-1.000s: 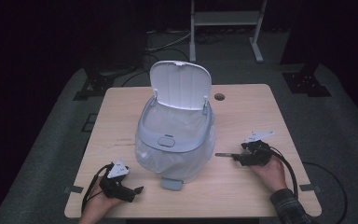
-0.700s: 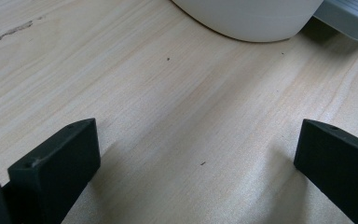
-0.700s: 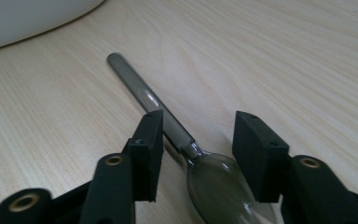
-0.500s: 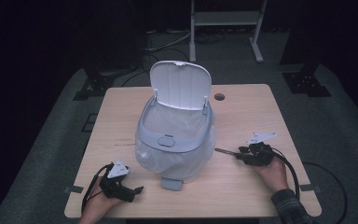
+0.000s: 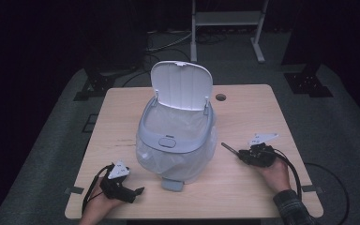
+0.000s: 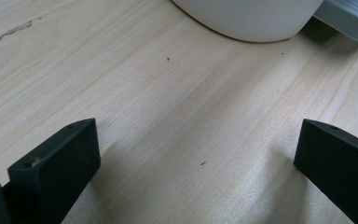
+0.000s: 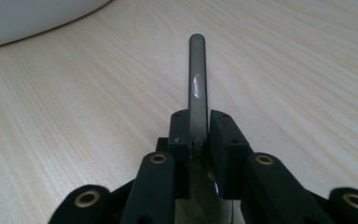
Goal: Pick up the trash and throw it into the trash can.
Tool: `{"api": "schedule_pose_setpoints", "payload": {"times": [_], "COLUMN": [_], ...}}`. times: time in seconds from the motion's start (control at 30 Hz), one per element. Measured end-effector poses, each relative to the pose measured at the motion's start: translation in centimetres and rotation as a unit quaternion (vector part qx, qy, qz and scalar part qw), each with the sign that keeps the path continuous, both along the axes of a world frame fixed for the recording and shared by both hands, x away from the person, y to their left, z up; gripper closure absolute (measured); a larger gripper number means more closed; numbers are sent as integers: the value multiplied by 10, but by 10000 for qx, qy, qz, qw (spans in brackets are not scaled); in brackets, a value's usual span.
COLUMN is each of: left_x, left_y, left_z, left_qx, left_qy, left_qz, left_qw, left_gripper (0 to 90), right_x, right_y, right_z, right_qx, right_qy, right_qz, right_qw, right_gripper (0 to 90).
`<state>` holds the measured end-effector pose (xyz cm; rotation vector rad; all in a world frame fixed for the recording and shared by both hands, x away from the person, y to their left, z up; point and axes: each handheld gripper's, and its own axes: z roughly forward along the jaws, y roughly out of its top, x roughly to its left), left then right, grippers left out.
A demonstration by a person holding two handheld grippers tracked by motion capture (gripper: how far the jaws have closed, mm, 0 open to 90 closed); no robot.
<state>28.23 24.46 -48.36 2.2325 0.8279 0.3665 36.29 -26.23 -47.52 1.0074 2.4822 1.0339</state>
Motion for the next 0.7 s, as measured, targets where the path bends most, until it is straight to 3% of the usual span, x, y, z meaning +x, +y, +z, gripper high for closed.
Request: {"api": "schedule_pose_setpoints", "payload": {"times": [0.33,0.7], "left_x": [0,0], "left_y": [0,0], "left_z": [0,0], "left_qx": [0,0], "left_qy": [0,2], "left_qz": [-2,-2], "left_qw": [10000,10000], "left_gripper": [0,0], "right_x": [1,-4], "right_y": [1,-1], "right_z": [5,18], "right_qx": [95,286], "right_qy": [212,230], "right_qz": [-12,-52], "right_qw": [9997,9993], "right_gripper": [791,791]}}
